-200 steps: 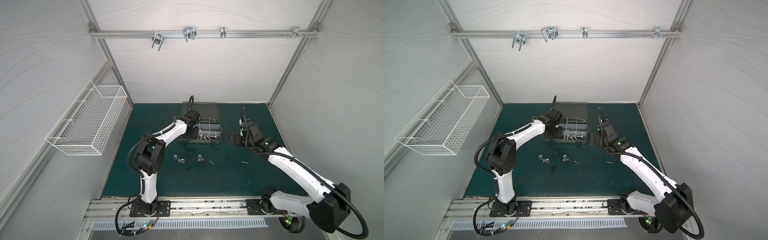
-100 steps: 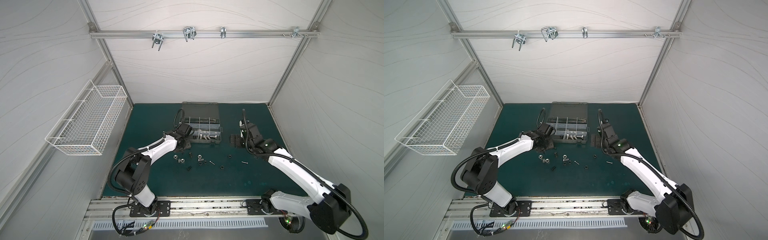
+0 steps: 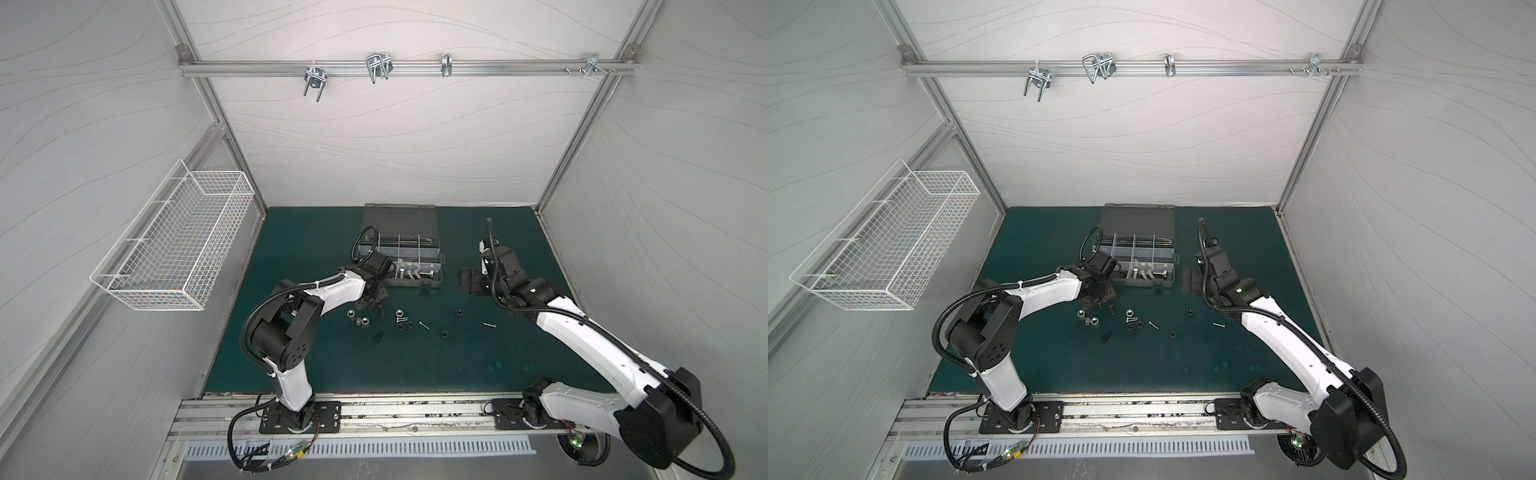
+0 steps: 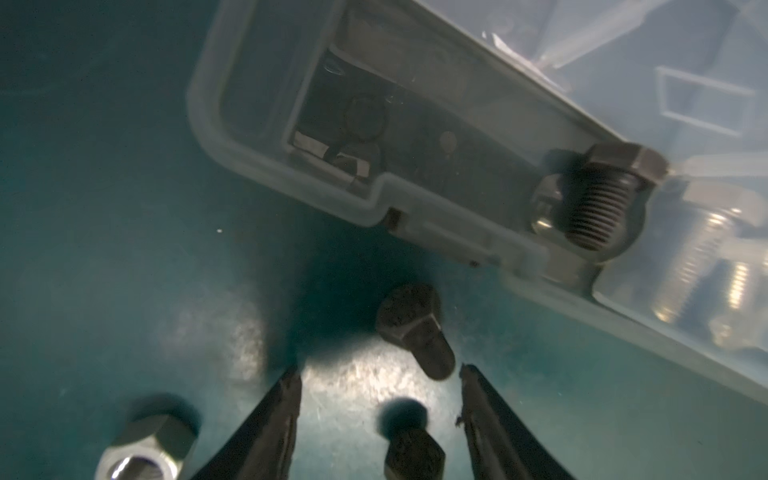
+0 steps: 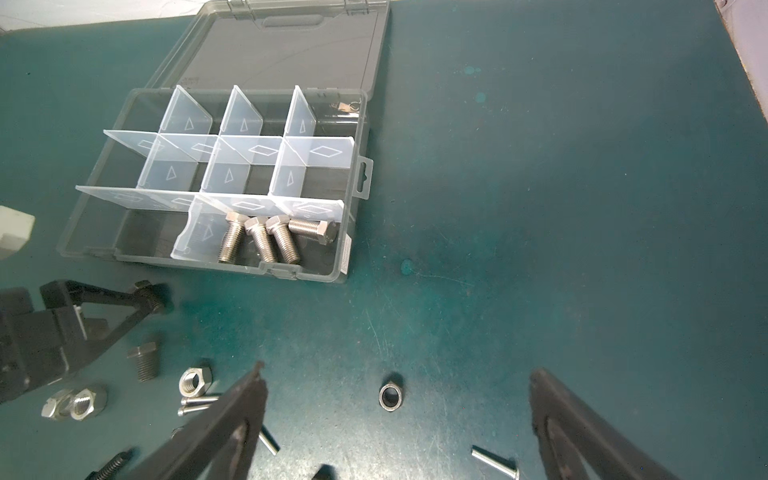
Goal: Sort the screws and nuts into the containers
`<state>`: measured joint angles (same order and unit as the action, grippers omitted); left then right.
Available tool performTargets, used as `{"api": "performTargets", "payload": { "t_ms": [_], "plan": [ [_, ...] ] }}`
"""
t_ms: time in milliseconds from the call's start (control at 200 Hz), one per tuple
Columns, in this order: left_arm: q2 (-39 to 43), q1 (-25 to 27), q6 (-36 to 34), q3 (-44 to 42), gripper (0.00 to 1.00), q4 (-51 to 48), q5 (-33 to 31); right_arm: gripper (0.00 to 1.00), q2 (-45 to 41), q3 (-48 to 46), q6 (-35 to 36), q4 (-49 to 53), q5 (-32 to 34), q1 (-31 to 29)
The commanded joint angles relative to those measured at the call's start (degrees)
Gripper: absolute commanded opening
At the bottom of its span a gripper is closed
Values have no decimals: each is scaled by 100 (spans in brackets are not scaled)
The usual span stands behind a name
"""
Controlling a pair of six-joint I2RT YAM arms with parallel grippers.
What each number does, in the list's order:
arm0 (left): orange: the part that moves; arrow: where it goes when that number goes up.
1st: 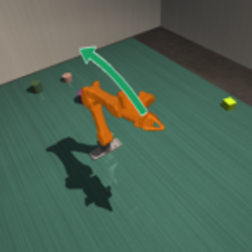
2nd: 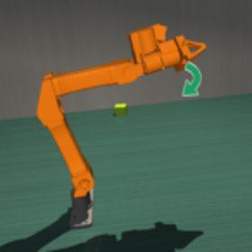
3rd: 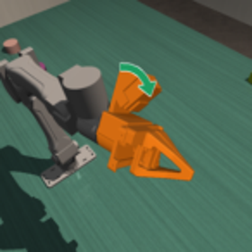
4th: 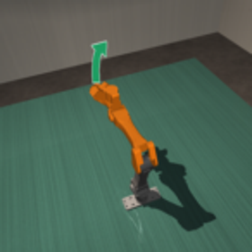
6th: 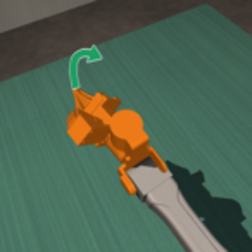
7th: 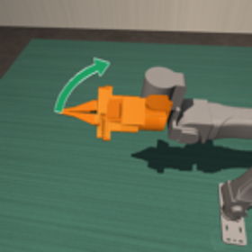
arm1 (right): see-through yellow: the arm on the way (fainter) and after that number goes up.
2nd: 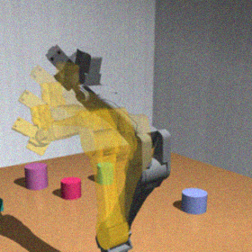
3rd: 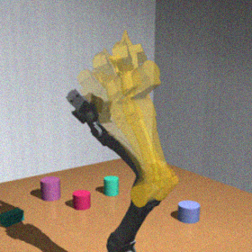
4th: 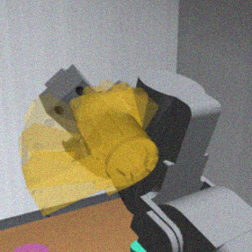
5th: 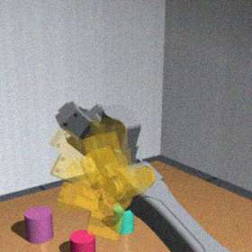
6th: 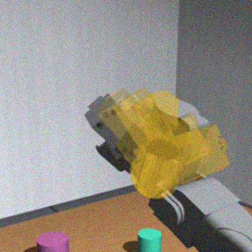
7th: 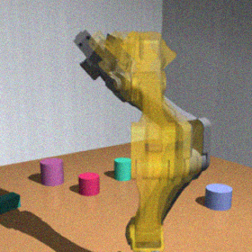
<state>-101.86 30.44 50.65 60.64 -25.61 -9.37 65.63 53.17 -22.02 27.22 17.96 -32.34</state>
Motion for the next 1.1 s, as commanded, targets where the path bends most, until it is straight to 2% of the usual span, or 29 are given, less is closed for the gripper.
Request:
{"api": "performTargets", "payload": {
  "t_ms": [0, 220, 640, 805, 1096],
  "plan": [
    [-166, 20, 141, 320, 61, 22, -313, 99, -105, -52, 102, -166, -43, 66],
    [-366, 20, 15, 491, 60, -179, -456, 99, -41, -87, 81, -233, -147, 92],
    [-190, 98, -226, 381, 46, -818, -286, 99, -176, -34, 56, -233, -91, 149],
    [-282, 101, -385, 311, 42, -752, -308, 99, -194, -25, 56, -235, -73, 166],
    [-699, 89, -979, 612, 41, -595, -26, 99, -269, -16, 51, -191, -94, 176]
  ]
}}
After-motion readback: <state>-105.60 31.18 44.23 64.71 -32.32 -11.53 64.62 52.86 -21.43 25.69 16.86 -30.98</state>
